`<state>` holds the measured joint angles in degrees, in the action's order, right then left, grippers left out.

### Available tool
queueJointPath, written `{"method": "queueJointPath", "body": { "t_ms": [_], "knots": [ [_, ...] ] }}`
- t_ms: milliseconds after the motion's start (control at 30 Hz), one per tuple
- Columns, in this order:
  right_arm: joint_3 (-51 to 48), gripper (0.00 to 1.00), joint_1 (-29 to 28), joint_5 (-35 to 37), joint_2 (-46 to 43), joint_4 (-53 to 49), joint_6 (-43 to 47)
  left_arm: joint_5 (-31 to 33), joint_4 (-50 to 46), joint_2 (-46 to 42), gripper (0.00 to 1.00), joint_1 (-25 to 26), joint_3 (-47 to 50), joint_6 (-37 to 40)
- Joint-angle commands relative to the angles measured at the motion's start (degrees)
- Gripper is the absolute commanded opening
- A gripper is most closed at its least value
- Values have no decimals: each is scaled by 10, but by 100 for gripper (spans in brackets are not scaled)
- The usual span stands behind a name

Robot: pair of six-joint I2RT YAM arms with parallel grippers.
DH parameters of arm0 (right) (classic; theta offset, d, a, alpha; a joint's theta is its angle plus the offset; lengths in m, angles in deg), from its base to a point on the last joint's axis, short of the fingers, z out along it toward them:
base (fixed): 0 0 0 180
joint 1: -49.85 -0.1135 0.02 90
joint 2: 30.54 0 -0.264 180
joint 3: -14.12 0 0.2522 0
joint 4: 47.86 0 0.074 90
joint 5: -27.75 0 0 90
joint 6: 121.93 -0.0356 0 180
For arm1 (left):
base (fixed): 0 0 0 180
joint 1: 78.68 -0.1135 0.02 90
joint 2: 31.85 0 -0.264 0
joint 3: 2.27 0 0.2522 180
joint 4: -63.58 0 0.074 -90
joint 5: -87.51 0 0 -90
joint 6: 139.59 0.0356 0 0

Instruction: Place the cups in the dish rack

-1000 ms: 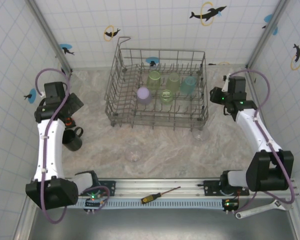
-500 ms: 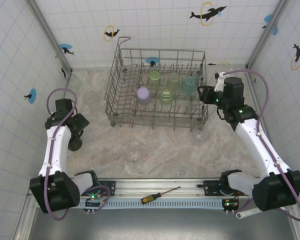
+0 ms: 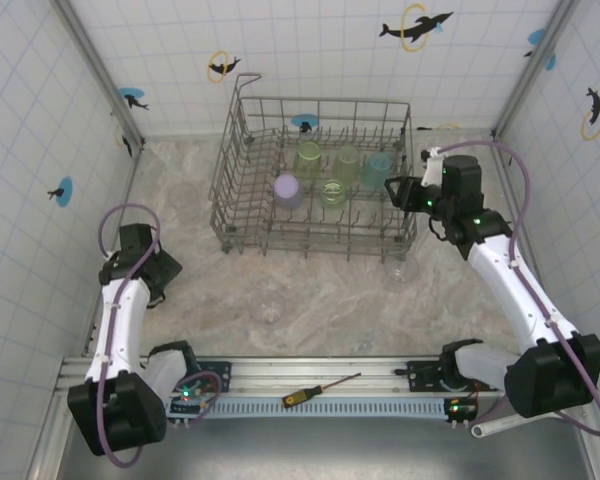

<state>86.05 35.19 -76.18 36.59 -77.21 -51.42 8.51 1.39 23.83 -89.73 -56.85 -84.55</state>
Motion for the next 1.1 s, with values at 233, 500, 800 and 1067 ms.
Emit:
{"method": "queueJointPath", "body": {
  "t_ms": [233,500,800,1067],
  "knots": [
    [46,62,-39,26,-7,-25,-5,-34,9,28,91,-5,-38,8],
    [50,62,-67,59,-1,-16,-18,-52,-15,34,93,-6,-130,79],
    [79,66,-91,76,16,-30,-21,-53,25,80,92,-5,-70,124],
    [83,68,-103,95,10,-46,-20,-26,50,80,93,-5,-64,133]
  ]
}}
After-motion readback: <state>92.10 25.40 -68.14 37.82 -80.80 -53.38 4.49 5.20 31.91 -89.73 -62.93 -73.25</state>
